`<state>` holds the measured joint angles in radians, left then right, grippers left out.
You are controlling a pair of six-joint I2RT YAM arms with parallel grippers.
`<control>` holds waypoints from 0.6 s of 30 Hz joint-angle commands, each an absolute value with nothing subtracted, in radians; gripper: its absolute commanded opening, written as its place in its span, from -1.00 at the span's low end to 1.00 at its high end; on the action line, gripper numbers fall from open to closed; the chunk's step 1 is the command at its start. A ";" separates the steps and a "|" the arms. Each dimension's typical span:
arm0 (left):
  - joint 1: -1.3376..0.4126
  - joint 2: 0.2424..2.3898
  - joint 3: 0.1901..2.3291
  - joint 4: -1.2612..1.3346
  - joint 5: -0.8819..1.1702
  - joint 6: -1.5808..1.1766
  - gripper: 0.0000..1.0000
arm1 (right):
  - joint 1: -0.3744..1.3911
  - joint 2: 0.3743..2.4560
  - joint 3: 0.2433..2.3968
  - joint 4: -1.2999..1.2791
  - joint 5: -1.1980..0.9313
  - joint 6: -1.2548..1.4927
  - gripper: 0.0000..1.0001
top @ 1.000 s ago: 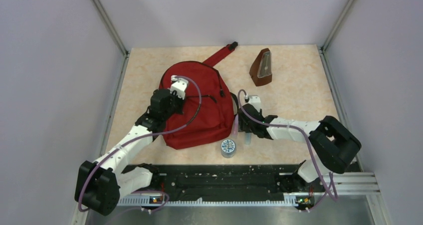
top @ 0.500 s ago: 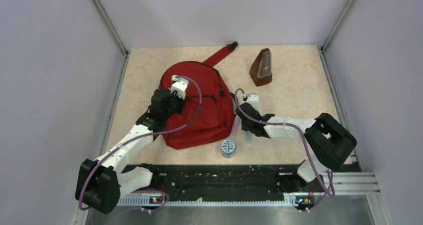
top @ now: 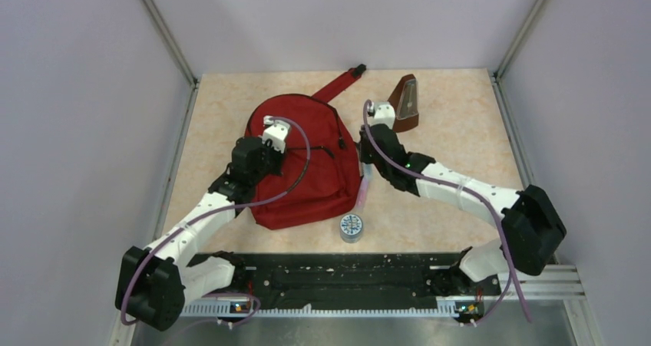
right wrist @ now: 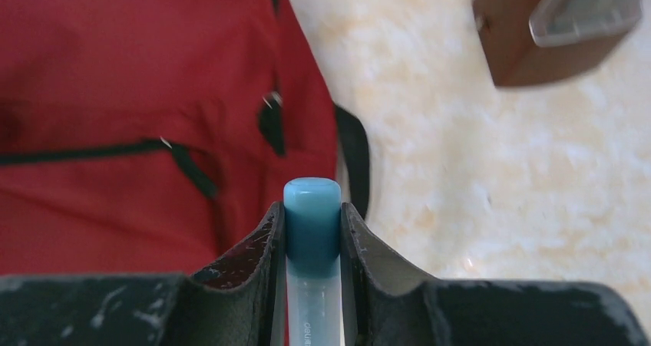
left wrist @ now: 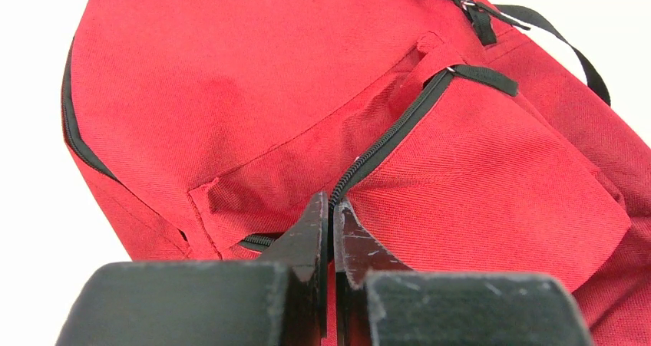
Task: Pack the student bag
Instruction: Pick up the personal item from the center of the board, then place the personal item in the student bag.
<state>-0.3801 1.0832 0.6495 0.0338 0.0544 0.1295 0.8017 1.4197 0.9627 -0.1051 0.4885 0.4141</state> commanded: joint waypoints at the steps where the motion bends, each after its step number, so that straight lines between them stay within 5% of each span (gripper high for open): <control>1: -0.377 1.046 0.648 0.100 0.095 0.132 -1.00 | 0.799 1.517 1.116 0.082 0.413 0.329 -1.00; 18: -0.377 1.058 0.655 0.088 0.153 0.143 -1.00 | 0.829 2.042 1.667 0.256 0.201 0.363 -1.00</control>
<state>-0.3756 1.0752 0.6464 0.0341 0.1074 0.1371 0.8085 2.0014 1.5478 0.1799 0.2417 0.3420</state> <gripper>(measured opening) 0.022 0.232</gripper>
